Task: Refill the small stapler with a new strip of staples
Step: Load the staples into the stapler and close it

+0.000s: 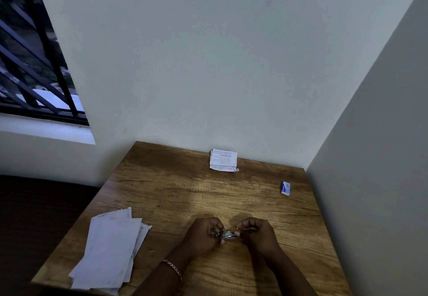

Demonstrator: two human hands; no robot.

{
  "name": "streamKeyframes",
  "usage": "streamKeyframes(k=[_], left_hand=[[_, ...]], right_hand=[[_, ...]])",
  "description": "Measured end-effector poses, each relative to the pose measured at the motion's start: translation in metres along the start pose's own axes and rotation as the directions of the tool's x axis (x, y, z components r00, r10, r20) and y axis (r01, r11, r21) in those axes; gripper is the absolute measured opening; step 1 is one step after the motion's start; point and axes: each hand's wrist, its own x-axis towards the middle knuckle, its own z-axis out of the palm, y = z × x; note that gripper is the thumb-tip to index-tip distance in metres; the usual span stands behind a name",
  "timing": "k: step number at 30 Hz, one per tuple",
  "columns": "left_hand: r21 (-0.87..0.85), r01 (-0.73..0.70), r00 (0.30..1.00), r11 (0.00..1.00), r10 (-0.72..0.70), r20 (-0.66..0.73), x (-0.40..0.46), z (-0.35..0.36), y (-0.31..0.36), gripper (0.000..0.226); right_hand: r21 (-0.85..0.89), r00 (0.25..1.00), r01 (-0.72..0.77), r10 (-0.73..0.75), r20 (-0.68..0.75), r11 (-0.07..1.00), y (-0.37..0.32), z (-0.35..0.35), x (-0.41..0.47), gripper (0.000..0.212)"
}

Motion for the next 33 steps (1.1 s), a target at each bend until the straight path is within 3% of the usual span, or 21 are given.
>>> streamKeyframes(k=[4, 12, 19, 24, 33], left_hand=[[-0.004, -0.012, 1.0, 1.0, 0.012, -0.001, 0.002, 0.001, -0.002, 0.023], [-0.012, -0.02, 1.0, 1.0, 0.02, 0.003, 0.005, 0.002, -0.004, 0.024], [-0.031, 0.006, 1.0, 1.0, -0.006, -0.009, 0.002, 0.001, -0.003, 0.024], [-0.034, 0.021, 1.0, 0.999, -0.021, 0.001, 0.001, 0.001, -0.002, 0.023], [-0.029, 0.005, 1.0, 1.0, -0.005, -0.009, 0.0, -0.001, 0.001, 0.022]], right_hand=[[-0.017, 1.0, 0.005, -0.005, 0.027, 1.0, 0.001, -0.002, -0.003, 0.017], [-0.281, 0.983, 0.186, -0.178, 0.054, 0.941, -0.003, 0.002, -0.002, 0.012], [-0.326, 0.962, 0.265, -0.27, 0.03, 0.907, 0.006, 0.011, 0.002, 0.014], [-0.228, 0.981, 0.192, -0.196, 0.006, 0.954, 0.017, 0.014, 0.005, 0.023], [-0.073, 0.966, 0.258, -0.254, 0.054, 0.963, 0.029, 0.012, 0.012, 0.039]])
